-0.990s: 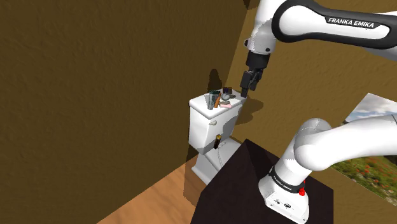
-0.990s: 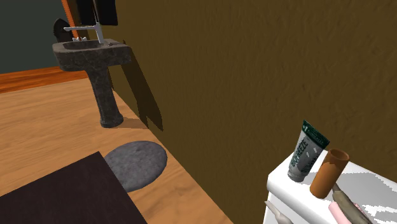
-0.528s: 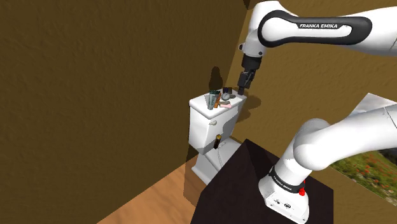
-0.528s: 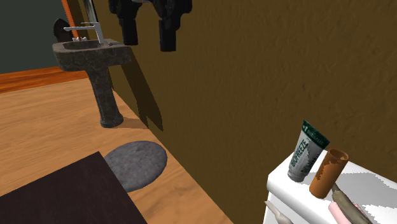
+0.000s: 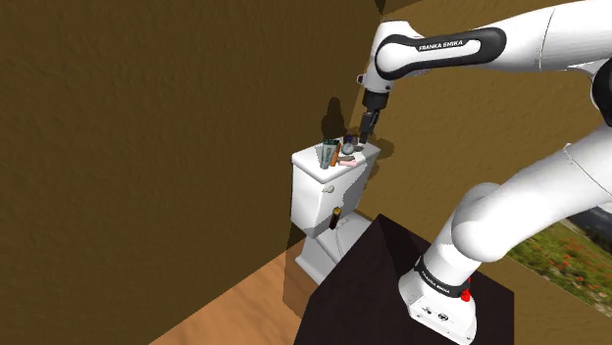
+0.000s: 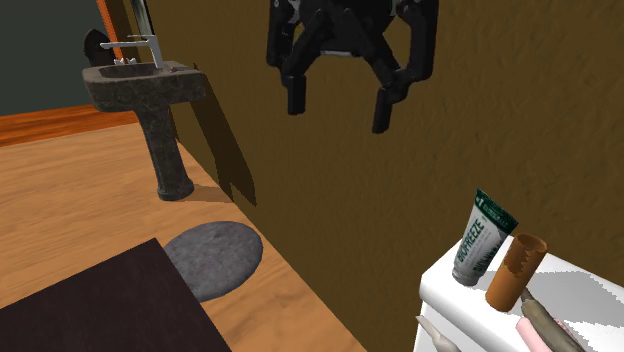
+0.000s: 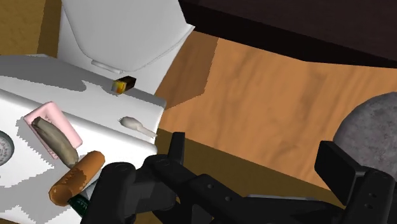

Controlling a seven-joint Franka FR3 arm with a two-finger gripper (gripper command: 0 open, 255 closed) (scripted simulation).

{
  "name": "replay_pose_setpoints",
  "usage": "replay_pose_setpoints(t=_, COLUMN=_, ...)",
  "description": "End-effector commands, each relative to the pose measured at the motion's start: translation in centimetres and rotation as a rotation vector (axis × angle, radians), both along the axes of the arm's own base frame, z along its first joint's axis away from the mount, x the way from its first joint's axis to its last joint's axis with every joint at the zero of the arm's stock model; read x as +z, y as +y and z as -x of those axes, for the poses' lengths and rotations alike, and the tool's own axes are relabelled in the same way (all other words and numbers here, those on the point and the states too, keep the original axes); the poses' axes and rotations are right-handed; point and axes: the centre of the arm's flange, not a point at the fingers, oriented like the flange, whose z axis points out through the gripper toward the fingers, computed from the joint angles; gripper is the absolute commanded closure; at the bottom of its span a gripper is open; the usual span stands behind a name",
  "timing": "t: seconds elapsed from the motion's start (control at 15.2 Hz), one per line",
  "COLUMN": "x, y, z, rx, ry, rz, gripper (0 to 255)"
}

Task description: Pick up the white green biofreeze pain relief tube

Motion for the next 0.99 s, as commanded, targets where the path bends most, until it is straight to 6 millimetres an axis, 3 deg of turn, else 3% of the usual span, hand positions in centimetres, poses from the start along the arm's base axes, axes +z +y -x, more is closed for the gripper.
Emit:
replay_pose_setpoints(t=0.0, x=-1.1, y=-1.8, z=-1.5, rx=0.029, ry=0.002, rz=-0.003, gripper=0)
replay_pose_setpoints(t=0.92, x=-8.5, y=-13.7, z=-13.9, rx=0.214, ry=0.014, rz=-0.031, gripper=0)
